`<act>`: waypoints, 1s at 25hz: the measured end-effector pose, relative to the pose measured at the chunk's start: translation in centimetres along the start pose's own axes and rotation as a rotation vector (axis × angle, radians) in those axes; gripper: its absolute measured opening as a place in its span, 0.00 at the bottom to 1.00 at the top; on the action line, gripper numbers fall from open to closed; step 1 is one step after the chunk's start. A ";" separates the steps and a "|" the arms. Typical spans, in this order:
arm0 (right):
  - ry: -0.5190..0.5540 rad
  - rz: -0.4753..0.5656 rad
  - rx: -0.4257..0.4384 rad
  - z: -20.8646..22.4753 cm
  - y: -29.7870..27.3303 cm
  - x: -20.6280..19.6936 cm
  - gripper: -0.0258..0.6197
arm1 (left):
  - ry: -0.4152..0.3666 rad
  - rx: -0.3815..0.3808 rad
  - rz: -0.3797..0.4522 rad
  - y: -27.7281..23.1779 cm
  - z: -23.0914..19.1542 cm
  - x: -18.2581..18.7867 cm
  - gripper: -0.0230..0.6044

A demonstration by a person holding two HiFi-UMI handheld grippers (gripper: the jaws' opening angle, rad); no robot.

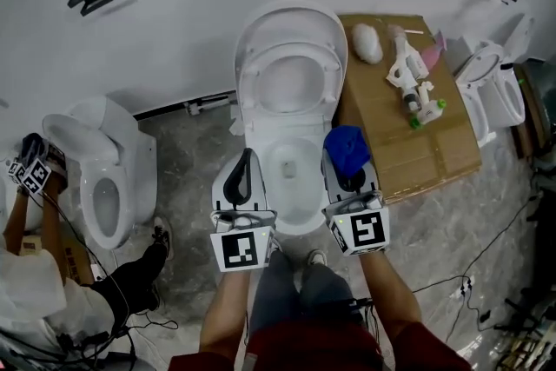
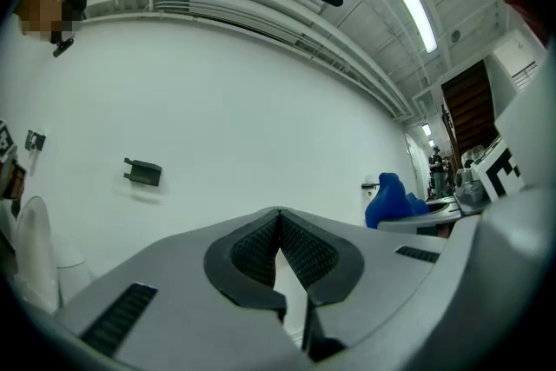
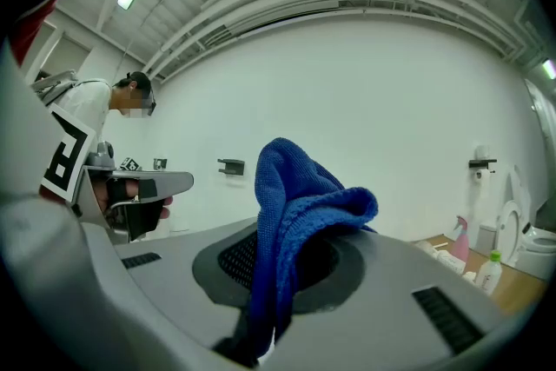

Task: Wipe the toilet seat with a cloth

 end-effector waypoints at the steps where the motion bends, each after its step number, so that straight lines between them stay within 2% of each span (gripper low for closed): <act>1: -0.001 0.000 0.003 0.1 -1.1 -1.0 0.13 | 0.000 0.001 -0.001 -0.8 -0.5 -1.1 0.06; 6: 0.011 -0.019 0.014 1.5 -6.7 -7.8 0.13 | 0.040 0.003 0.000 -4.5 -1.7 -7.9 0.06; 11: 0.000 -0.049 0.026 2.6 -10.6 -16.3 0.13 | 0.023 0.014 -0.017 -6.6 -1.9 -15.7 0.06; 17: 0.002 -0.090 0.041 2.5 -13.2 -25.3 0.13 | 0.017 0.034 -0.054 -7.5 -2.5 -24.9 0.06; 25: -0.020 -0.121 0.022 2.4 -17.1 -35.4 0.13 | 0.028 0.042 -0.047 -9.4 -3.2 -34.8 0.06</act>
Point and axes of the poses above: the fingertips, and each gripper's own axes: y backward along the fingers, z to its right, x out of its top, the point moved 6 cm from there along y, backward along the fingers, and after that the axes turned 4 degrees about -x, right-handed, at the moved point
